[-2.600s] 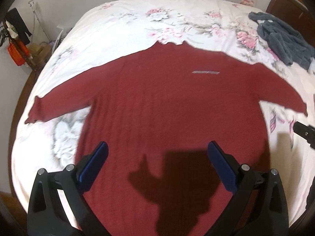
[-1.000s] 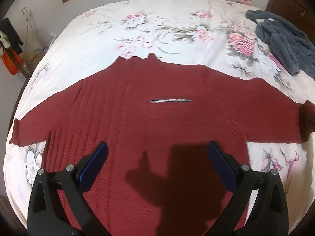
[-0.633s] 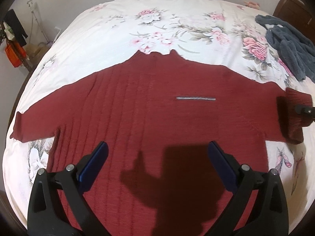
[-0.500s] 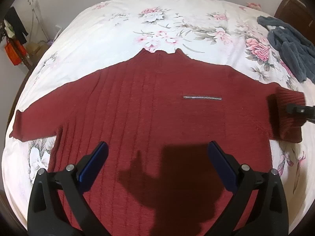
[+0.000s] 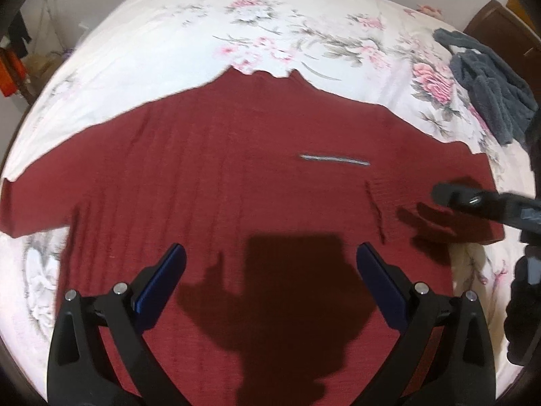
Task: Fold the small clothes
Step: 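Fold the gripped sleeve with the right tool across the sweater body, then grasp the other sleeve cuff with the left tool and lift it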
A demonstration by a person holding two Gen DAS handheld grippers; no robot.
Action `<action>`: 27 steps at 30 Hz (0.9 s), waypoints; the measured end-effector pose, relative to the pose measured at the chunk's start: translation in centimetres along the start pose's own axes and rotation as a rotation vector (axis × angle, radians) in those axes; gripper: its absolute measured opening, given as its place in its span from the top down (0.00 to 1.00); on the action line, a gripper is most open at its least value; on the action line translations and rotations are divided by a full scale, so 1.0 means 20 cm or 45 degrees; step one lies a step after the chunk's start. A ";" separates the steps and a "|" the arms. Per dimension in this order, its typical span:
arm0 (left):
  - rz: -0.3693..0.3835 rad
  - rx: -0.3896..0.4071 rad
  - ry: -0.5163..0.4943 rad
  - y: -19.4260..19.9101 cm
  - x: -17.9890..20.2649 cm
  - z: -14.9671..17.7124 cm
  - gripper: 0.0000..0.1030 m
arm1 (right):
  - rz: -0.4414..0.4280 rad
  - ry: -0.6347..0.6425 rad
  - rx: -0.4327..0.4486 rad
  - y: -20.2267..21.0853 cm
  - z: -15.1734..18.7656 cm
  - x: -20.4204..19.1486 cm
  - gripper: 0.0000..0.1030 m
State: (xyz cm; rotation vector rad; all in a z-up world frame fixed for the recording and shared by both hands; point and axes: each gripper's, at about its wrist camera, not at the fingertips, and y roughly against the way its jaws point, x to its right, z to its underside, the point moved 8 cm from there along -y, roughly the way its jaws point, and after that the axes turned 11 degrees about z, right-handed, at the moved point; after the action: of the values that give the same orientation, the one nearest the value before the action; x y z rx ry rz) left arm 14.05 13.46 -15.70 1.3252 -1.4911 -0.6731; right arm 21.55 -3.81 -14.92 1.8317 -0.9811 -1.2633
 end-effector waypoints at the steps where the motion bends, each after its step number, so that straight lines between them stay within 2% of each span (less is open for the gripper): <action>1: 0.039 -0.022 0.008 -0.04 0.04 0.01 0.03 | 0.001 -0.008 0.013 0.04 -0.01 0.02 0.56; 6: 0.127 -0.116 0.052 -0.23 0.18 0.04 0.03 | 0.057 -0.129 0.071 0.24 0.02 0.26 0.55; 12: 0.214 -0.182 0.084 -0.44 0.36 0.01 0.03 | 0.125 -0.253 0.069 0.31 0.17 0.55 0.55; 16: 0.296 -0.230 0.144 -0.56 0.43 0.00 0.04 | 0.155 -0.260 0.064 0.32 0.25 0.63 0.55; 19: 0.304 -0.226 0.166 -0.62 0.47 -0.04 0.04 | 0.161 -0.260 0.071 0.33 0.28 0.66 0.55; 20: 0.302 -0.223 0.173 -0.62 0.48 -0.05 0.08 | 0.166 -0.257 0.074 0.34 0.28 0.66 0.55; 21: 0.292 -0.215 0.176 -0.62 0.49 -0.07 0.12 | 0.174 -0.253 0.080 0.35 0.28 0.67 0.55; 23: 0.259 -0.207 0.173 -0.63 0.50 -0.09 0.45 | 0.181 -0.252 0.084 0.35 0.29 0.68 0.55; 24: 0.244 -0.198 0.182 -0.62 0.50 -0.10 0.50 | 0.184 -0.254 0.084 0.36 0.29 0.69 0.55; 25: 0.231 -0.182 0.192 -0.61 0.49 -0.12 0.62 | 0.188 -0.256 0.084 0.36 0.29 0.70 0.55; 26: 0.233 -0.172 0.199 -0.60 0.48 -0.13 0.82 | 0.195 -0.258 0.084 0.36 0.29 0.71 0.55; 27: 0.231 -0.160 0.208 -0.58 0.47 -0.14 0.92 | 0.201 -0.256 0.085 0.36 0.29 0.71 0.55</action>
State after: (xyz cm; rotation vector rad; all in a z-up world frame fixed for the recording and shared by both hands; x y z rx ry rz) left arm 22.04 2.20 -22.16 1.1077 -1.3939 -0.5201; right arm 18.07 -20.33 -16.36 1.6629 -1.2656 -1.3494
